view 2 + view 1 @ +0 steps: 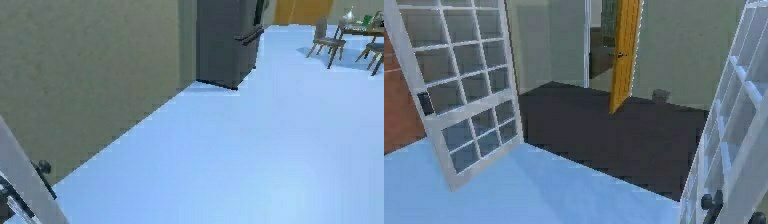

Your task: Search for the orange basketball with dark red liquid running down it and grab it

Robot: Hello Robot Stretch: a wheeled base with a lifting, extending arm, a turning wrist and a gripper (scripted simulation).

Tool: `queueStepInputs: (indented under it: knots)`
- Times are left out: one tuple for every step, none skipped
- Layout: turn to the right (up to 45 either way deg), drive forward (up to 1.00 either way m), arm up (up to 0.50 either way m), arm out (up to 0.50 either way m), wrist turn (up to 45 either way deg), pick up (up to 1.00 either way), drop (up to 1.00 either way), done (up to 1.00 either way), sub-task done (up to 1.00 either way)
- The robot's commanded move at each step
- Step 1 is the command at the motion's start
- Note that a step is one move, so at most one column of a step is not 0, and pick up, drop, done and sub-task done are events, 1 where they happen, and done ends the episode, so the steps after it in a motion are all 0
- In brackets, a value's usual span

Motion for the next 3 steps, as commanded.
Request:
queueStepInputs:
  knots:
    - [0.0,1.00,0.00,0.00,0.0,0.00,0.00,0.00,0.00]
    - [3.0,0.00,0.00,0.00,0.0,0.00,0.00,0.00,0.00]
    - [0.0,1.00,0.00,0.00,0.0,0.00,0.00,0.00,0.00]
